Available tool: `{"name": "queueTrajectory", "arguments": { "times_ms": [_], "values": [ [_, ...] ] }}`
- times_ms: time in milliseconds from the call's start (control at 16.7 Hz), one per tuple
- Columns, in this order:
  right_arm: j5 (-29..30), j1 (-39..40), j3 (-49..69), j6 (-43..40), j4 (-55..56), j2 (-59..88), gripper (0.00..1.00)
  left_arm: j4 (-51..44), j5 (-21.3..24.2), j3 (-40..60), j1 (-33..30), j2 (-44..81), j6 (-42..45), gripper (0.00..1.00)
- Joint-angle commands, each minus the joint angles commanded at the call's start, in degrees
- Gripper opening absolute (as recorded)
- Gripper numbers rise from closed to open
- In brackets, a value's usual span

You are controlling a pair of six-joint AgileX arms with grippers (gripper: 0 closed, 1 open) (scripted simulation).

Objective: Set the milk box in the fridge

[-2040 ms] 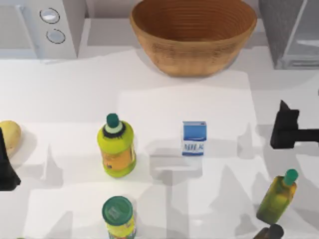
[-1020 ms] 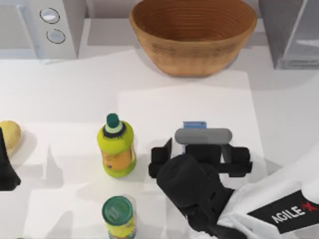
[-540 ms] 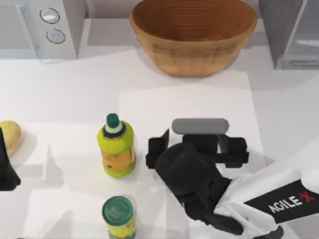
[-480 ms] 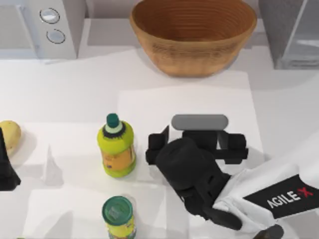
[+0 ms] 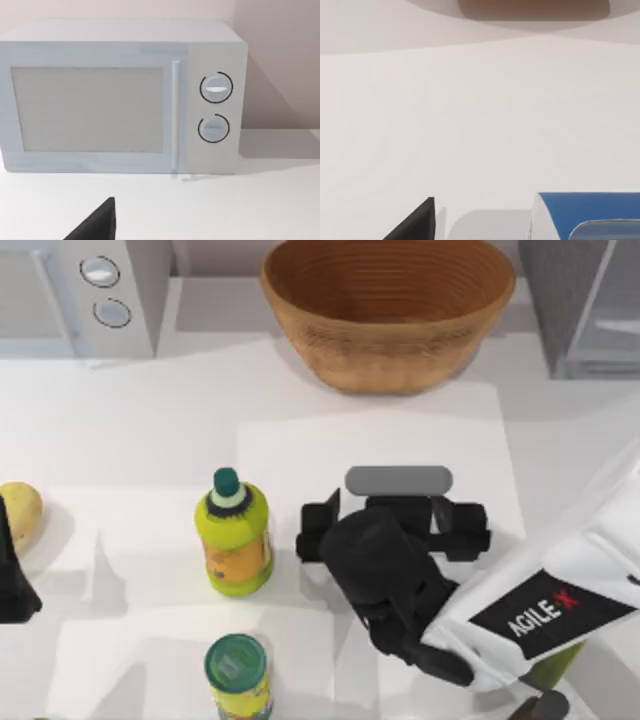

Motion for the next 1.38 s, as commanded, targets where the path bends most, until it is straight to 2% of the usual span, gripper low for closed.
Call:
{"name": "queueTrajectory", "arguments": {
  "times_ms": [240,1020,1380],
  "values": [
    [0.01,0.03,-0.04,0.02,0.09,0.07,1.00,0.00,0.00,0.00,0.00,0.00,0.00,1.00],
    [0.01,0.03,-0.04,0.02,0.09,0.07,0.02,0.00,0.00,0.00,0.00,0.00,0.00,1.00],
    [0.01,0.03,-0.04,0.02,0.09,0.07,0.00,0.00,0.00,0.00,0.00,0.00,0.00,1.00]
  ]
}}
